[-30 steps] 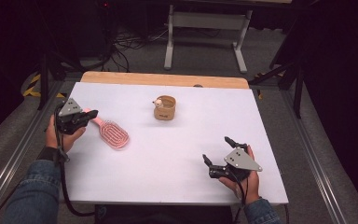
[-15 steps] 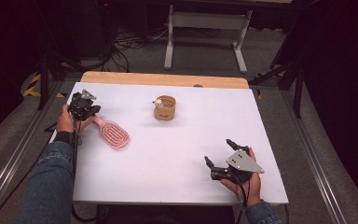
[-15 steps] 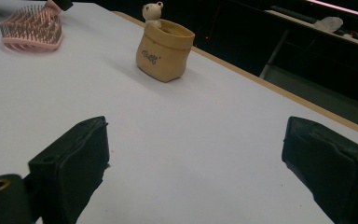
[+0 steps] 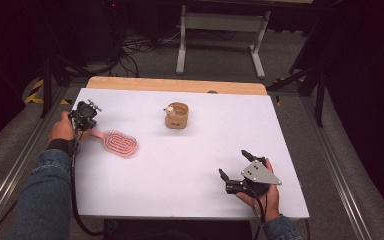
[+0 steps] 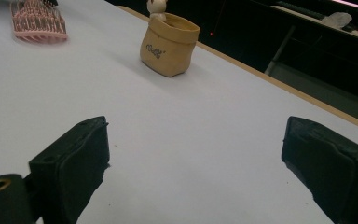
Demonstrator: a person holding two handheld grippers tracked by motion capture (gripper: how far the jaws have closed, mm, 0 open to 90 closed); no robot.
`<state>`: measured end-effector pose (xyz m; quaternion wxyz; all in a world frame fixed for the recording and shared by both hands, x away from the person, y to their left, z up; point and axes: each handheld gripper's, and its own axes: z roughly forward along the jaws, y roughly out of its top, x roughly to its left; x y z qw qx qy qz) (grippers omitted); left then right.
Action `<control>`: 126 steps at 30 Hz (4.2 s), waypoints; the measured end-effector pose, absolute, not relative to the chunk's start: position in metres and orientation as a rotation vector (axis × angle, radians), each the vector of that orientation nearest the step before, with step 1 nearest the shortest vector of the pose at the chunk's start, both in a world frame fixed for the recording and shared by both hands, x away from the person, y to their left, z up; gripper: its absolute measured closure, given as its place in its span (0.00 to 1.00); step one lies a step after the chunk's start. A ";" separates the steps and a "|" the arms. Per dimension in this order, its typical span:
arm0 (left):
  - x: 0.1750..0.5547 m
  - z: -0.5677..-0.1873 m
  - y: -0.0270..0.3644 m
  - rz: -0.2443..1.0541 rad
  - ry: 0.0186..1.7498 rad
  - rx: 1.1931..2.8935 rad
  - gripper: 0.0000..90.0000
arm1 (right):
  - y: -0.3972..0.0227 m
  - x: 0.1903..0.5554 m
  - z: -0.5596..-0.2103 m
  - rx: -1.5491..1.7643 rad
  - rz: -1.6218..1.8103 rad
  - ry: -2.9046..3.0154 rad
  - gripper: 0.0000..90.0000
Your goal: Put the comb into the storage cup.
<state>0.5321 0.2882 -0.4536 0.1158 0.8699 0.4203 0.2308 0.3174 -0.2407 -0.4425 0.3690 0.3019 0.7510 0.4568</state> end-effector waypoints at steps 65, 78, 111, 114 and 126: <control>0.385 -0.442 0.302 0.618 1.083 2.307 0.40 | -0.231 0.322 -0.446 0.704 1.093 1.989 0.09; 0.385 -0.445 0.285 0.473 1.003 2.394 0.20 | -0.231 0.323 -0.447 0.705 1.090 1.999 0.09; 0.416 -0.454 0.274 0.217 1.017 2.504 0.47 | -0.229 0.326 -0.452 0.717 1.083 2.038 0.09; 0.416 -0.454 0.275 0.219 1.016 2.496 0.48 | -0.228 0.326 -0.453 0.710 1.079 2.046 0.09; 0.413 -0.454 0.274 0.237 0.990 2.492 0.54 | -0.229 0.327 -0.453 0.711 1.076 2.043 0.09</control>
